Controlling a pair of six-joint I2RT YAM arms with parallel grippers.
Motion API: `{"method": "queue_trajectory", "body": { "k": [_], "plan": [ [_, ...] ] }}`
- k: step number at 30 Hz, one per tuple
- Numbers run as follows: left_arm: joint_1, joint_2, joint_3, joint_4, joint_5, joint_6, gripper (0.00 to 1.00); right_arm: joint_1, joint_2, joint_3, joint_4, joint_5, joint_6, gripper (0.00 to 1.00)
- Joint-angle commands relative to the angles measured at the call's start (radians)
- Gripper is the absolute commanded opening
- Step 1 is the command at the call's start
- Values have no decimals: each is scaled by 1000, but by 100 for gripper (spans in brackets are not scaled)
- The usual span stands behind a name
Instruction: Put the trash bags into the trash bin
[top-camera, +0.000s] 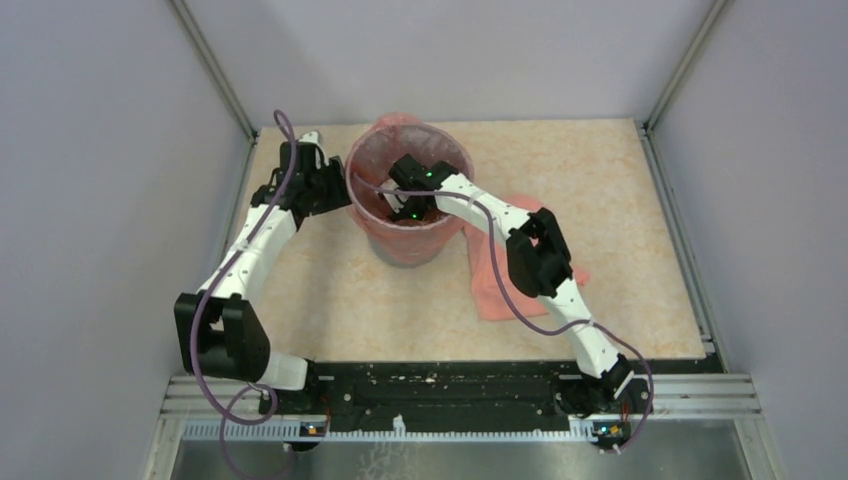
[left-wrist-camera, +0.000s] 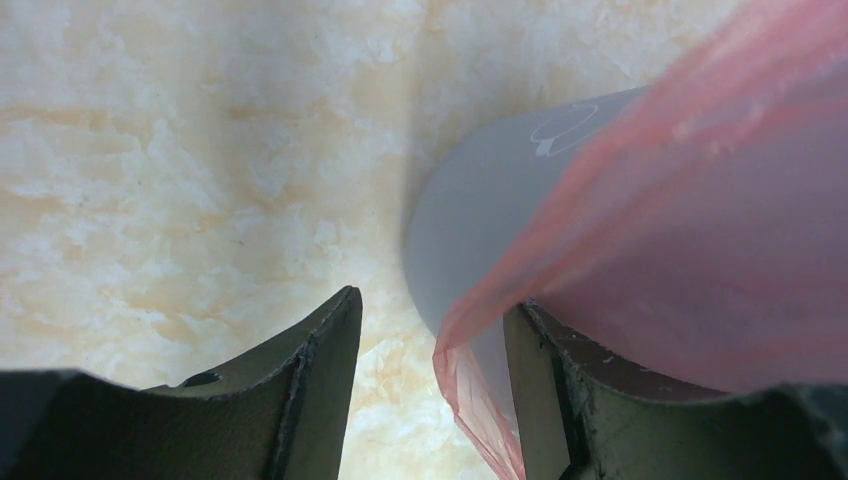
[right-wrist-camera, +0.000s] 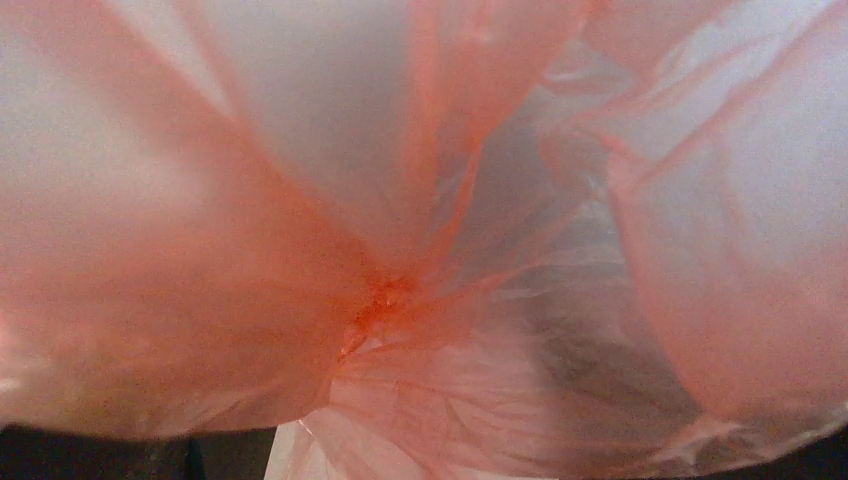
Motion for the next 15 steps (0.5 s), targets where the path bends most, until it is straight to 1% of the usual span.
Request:
{"method": "queue_trajectory", "body": {
  "k": [1,4,7,15],
  "plan": [
    [4,-70,-38,4,32,7,61,33,-62,-62,-26,-48,-33,83],
    [3,-91,-60,0,43,4,61,32,-89,-89,-20,-42,-33,83],
    [3,-112,-91,6,42,5,61,32,-103,-78,-21,-21,-29,83],
    [4,-91,-120,25,40,-2,59,33,-74,109,-55,58,15,86]
  ]
}}
